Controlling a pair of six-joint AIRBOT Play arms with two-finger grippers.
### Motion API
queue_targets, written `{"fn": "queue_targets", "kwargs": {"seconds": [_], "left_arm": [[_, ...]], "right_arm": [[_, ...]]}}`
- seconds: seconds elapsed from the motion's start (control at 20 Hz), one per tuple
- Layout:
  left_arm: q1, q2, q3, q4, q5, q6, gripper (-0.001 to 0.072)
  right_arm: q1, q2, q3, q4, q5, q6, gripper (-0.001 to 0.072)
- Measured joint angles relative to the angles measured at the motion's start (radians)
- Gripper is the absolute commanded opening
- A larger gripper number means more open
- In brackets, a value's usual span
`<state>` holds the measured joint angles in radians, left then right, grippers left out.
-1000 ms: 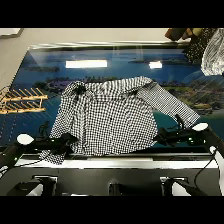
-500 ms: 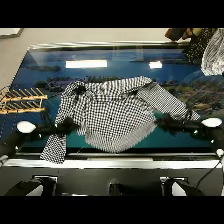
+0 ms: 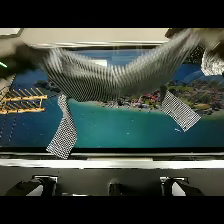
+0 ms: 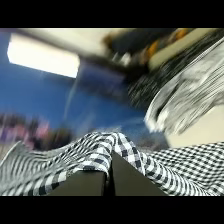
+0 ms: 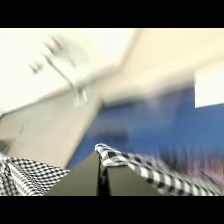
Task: Fold the clothes and pants, and hang the long-sleeved shirts on hangers.
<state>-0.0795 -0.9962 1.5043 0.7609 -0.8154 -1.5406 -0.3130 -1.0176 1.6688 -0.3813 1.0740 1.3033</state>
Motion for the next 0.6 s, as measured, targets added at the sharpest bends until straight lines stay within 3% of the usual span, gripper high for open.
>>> {"fn": "queue_targets", "kwargs": {"seconds": [0.25,0.6], "left_arm": [[0.000,0.106,0.220,0.060,0.000,-0.013,0.0019],[0.000,0.276,0.272,0.317,-0.066,-0.192,0.0019]], "right_arm": [[0.000,0.120,0.343,-0.151,-0.028,0.062,0.0027],[0.000,0.305,0.425,-0.509,-0.070,0.276,0.0028]]}}
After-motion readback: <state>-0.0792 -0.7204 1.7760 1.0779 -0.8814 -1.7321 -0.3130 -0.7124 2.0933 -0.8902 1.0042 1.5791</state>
